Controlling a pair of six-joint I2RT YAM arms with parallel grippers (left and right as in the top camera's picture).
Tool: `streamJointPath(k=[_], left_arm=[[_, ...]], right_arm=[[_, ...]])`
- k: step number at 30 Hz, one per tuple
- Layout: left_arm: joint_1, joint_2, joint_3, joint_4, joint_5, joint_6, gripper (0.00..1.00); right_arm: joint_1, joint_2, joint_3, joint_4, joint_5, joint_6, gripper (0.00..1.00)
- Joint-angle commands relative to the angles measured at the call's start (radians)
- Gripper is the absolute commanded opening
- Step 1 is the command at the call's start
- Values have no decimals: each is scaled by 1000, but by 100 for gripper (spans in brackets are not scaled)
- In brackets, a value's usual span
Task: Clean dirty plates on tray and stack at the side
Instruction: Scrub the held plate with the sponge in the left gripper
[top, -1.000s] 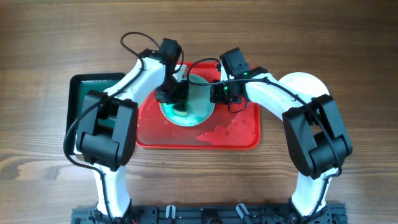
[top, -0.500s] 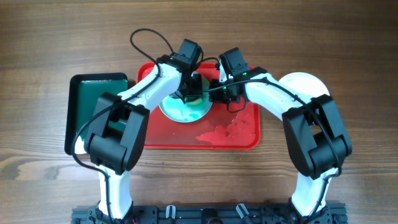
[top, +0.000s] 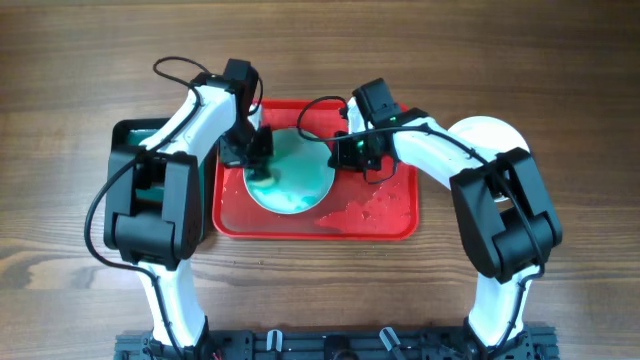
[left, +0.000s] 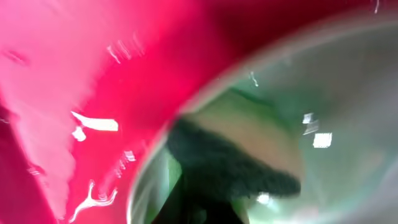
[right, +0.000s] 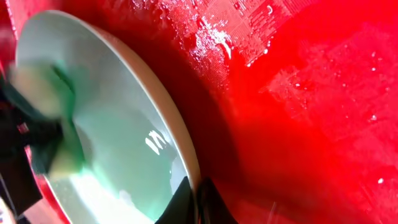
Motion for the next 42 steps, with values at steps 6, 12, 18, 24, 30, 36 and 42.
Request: streamJointPath(k=[6,12,18,24,30,36,42], left_arm=[[-78,43,-34,77,184,150,4],[-179,43,-34,331,65,-140,4],[-207,43,-34,261,-512,-518,4],[-206,43,-34,96,-587,-605,4],[-206,43,-34,47,55,14,4],[-223,43,-34,-1,330,214,4],[-234,43,-34,177,319,94,4]], right_arm=[[-7,36,-3,18,-65,-39,4],[-7,36,-3,19,-57,-39,4],[-7,36,-3,18,-49,-39,4],[-7,36,-3,18,-46,-39,4],[-7,36,-3,18,-46,-39,4],[-7,36,-3,18,-46,-37,4],[-7,36,-4,18,-46,-37,4]])
